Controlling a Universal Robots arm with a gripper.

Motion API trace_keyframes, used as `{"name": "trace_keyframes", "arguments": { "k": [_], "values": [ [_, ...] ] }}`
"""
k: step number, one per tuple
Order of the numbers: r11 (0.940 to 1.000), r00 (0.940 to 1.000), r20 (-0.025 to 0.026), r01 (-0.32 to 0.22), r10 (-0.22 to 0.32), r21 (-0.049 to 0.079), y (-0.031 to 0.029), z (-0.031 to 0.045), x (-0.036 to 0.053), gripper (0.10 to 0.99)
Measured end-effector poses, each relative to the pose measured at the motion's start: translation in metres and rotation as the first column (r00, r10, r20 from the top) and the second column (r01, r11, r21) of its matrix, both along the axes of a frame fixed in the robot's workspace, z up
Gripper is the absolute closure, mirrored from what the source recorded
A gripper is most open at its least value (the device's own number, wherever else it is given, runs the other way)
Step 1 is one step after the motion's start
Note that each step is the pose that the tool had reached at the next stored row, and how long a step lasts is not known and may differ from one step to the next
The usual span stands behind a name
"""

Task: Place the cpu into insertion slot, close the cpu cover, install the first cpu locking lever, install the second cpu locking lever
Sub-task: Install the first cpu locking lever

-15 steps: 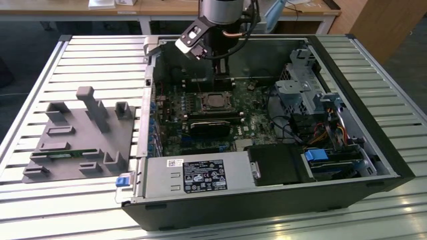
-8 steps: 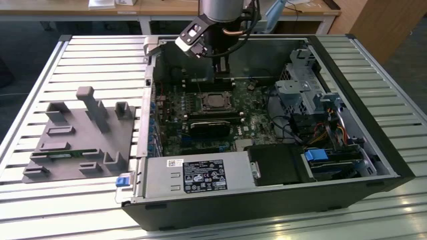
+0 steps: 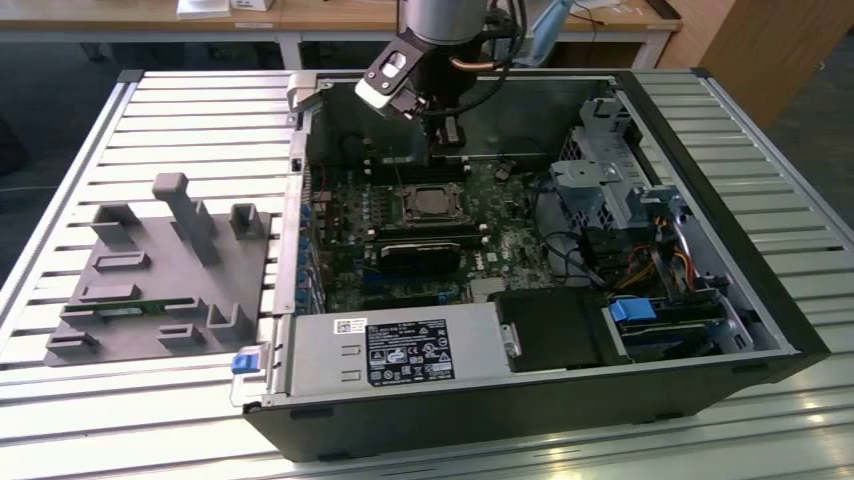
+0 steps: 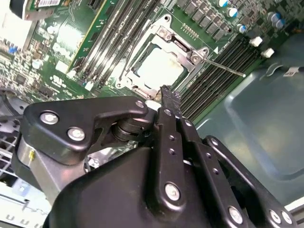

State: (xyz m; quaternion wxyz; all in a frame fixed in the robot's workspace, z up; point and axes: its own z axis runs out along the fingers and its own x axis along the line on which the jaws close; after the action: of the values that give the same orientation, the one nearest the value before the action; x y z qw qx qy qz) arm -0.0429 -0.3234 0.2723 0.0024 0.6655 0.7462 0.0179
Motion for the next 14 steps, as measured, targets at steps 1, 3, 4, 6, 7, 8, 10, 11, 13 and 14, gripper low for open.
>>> {"name": "trace_keyframes", "arguments": {
  "k": [1, 3, 4, 6, 7, 8, 10, 11, 13, 14],
  "values": [
    [0.9999, 0.9999, 0.0, -0.011, 0.011, 0.0, 0.0, 0.0, 0.0, 0.98],
    [0.9997, 0.9997, 0.0, -0.026, 0.026, 0.0, 0.0, 0.0, 0.0, 0.98],
    [0.9995, 0.9995, 0.0, -0.032, 0.032, 0.0, 0.0, 0.0, 0.0, 0.98],
    [0.9991, 0.9991, 0.0, -0.043, 0.043, 0.0, 0.0, 0.0, 0.0, 0.98],
    [0.9988, 0.9988, 0.0, -0.048, 0.048, 0.0, 0.0, 0.0, 0.0, 0.98],
    [0.9985, 0.9985, 0.0, -0.054, 0.054, 0.0, 0.0, 0.0, 0.0, 0.98],
    [0.9978, 0.9978, -0.0001, -0.067, 0.067, 0.0, 0.0, 0.0, 0.0, 0.98],
    [0.9973, 0.9973, 0.0, -0.073, 0.073, 0.0, 0.0, 0.0, 0.0, 0.98],
    [0.9962, 0.9962, 0.0, -0.087, 0.087, 0.0, 0.0, 0.0, 0.0, 0.98],
    [0.9956, 0.9956, 0.0, -0.094, 0.094, 0.0, 0.0, 0.0, 0.0, 0.98]
  ]
}}
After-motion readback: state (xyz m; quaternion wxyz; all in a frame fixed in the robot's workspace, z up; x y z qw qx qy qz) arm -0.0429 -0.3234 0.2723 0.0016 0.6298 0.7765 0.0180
